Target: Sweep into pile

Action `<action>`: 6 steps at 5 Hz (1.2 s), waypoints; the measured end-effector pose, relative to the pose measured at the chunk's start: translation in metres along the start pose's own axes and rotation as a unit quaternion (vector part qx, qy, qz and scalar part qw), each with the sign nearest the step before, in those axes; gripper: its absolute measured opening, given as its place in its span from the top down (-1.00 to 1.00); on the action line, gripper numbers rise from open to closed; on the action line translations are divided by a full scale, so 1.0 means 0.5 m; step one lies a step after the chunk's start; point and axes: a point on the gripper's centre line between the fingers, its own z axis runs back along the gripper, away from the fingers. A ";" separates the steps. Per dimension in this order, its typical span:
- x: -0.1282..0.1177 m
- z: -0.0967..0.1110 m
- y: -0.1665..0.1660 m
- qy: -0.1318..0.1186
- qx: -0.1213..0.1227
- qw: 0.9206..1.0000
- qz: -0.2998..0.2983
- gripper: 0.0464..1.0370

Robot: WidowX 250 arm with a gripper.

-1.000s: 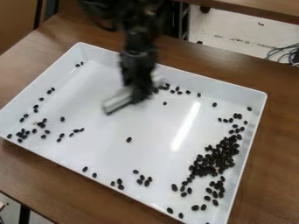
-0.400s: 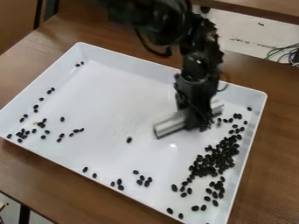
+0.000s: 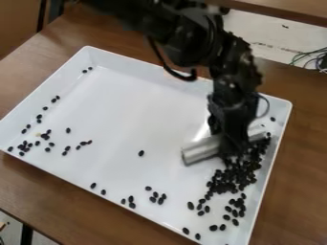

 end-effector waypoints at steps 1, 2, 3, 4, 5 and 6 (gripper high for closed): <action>0.000 -0.001 -0.033 -0.016 -0.006 1.000 0.005 0.36; -0.028 0.001 -0.063 -0.028 -0.010 1.000 0.011 0.36; -0.083 0.010 -0.094 -0.037 -0.015 0.999 0.015 0.36; -0.134 0.017 -0.109 -0.046 -0.027 0.999 -0.002 0.36; -0.138 0.034 -0.076 -0.064 -0.020 0.998 0.017 0.36; -0.160 0.053 -0.037 -0.064 0.002 0.996 0.054 0.36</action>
